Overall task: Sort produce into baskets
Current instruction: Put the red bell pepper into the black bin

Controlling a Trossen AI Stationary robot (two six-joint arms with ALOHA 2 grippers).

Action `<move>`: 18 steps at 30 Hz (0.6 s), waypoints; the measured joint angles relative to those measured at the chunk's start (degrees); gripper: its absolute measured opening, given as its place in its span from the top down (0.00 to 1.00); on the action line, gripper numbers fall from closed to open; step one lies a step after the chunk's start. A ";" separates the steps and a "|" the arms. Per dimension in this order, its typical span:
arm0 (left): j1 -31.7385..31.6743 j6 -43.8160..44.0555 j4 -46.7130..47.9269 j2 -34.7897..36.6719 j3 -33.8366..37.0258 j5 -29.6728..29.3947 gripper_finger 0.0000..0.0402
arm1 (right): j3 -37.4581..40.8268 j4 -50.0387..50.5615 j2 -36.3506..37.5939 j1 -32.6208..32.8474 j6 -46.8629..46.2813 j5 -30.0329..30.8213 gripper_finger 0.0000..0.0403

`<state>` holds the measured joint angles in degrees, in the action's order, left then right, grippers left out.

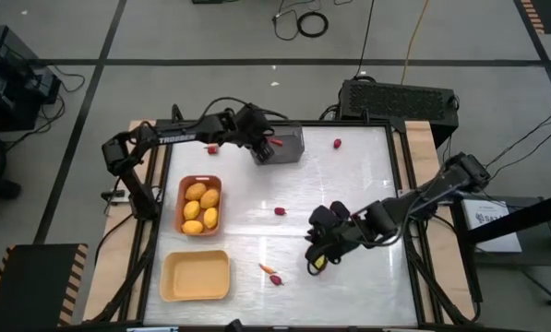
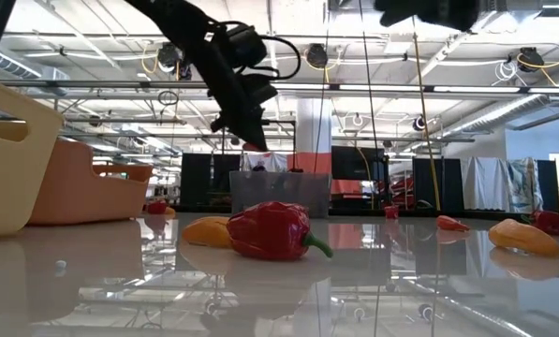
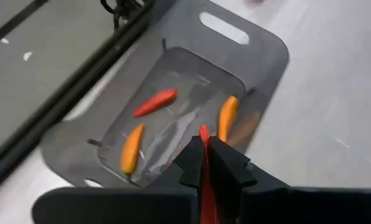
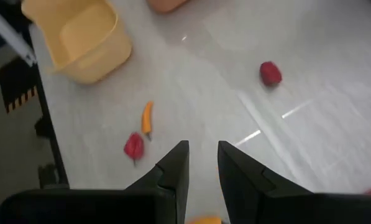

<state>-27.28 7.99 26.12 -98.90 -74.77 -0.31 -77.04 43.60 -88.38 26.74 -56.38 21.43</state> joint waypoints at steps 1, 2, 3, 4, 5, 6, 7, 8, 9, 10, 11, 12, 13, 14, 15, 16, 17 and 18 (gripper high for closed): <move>-0.38 -0.78 -0.14 0.03 0.05 0.03 0.94 | -0.02 -0.38 0.00 -0.62 0.02 0.02 0.81; -0.61 -1.67 -0.10 0.03 0.08 0.05 0.94 | 0.00 -0.67 0.00 -1.19 0.08 0.00 0.81; -0.80 -2.54 0.06 0.03 0.13 0.06 0.94 | -0.02 -1.15 0.00 -1.77 0.23 0.00 0.81; -0.93 -3.06 0.12 0.03 0.18 0.06 0.94 | -0.02 -1.66 0.00 -2.34 0.29 -0.01 0.81; -0.94 -3.72 0.07 0.03 0.18 0.08 0.94 | -0.02 -1.96 0.00 -2.85 0.31 -0.02 0.81; -0.93 -4.25 -0.06 0.03 0.18 0.09 0.94 | -0.02 -2.21 0.00 -3.40 0.33 -0.04 0.81; -0.93 -4.72 -0.06 0.03 0.18 0.11 0.94 | 0.00 -2.53 0.00 -3.92 0.35 -0.06 0.81; -0.93 -5.55 -0.06 0.03 0.18 0.15 0.94 | -0.02 -2.76 0.00 -4.41 0.38 -0.15 0.81; -0.93 -6.10 -0.08 0.03 0.18 0.21 0.94 | 0.00 -2.87 0.00 -4.89 0.41 -0.33 0.81; -0.95 -6.90 -0.16 0.01 0.18 0.21 0.94 | -0.02 -3.04 0.00 -5.36 0.44 -0.44 0.81; -0.97 -7.45 -0.54 -0.15 0.18 0.21 0.93 | -0.02 -3.21 0.00 -5.78 0.42 -0.46 0.81; -1.09 -8.05 -0.79 -0.26 0.18 0.24 0.92 | -0.02 -3.21 0.00 -6.20 0.14 -0.48 0.81; -1.20 -8.58 -0.72 -0.35 0.18 0.29 0.90 | -0.02 -3.16 0.00 -6.58 -0.24 -0.52 0.81; -1.38 -8.85 -0.67 -0.39 0.18 0.33 0.88 | -0.01 -3.15 0.00 -6.96 -0.94 -0.56 0.81; -1.56 -8.89 -0.90 -0.39 0.18 0.41 0.85 | -0.02 -3.03 0.00 -7.37 -1.87 -0.57 0.81; -1.79 -8.89 -1.30 -0.39 0.18 0.52 0.81 | 0.00 -2.75 0.00 -7.77 -2.82 -0.58 0.81; -2.07 -8.90 -1.80 -0.39 0.18 0.54 0.78 | -0.02 -2.37 0.00 -8.18 -4.09 -0.64 0.81; -2.34 -8.92 -2.17 -0.39 0.18 0.53 0.74 | -0.02 -1.76 0.00 -8.58 -5.71 -0.70 0.81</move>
<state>-29.61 -0.93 23.96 -99.29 -74.59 0.22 -77.06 41.84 -88.38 18.15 -62.09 20.73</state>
